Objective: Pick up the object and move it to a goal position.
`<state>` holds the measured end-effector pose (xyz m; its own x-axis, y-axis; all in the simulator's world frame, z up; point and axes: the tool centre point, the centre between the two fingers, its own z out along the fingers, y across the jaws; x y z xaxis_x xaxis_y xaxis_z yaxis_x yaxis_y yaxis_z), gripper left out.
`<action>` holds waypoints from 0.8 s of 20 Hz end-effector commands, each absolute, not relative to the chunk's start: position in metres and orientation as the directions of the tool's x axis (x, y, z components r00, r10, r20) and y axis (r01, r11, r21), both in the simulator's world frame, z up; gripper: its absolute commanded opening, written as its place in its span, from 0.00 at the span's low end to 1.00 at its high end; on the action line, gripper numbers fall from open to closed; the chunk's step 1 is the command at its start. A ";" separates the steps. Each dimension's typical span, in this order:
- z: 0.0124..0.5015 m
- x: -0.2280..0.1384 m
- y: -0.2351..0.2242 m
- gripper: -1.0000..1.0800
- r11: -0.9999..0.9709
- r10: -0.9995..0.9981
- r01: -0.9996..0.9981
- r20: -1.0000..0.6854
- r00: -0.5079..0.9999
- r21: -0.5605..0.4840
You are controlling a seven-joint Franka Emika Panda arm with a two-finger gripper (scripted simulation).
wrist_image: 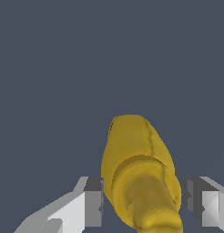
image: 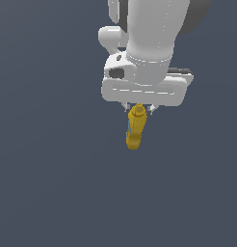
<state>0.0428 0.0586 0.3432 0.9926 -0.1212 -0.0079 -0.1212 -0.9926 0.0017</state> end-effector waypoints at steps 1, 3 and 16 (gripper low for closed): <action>0.359 0.051 0.067 0.00 -0.993 -0.122 -0.122 0.000 0.993 0.000; 0.367 0.057 0.073 0.00 -0.993 -0.122 -0.122 0.000 0.993 0.000; 0.399 0.081 0.098 0.00 -0.993 -0.122 -0.122 0.000 0.993 0.000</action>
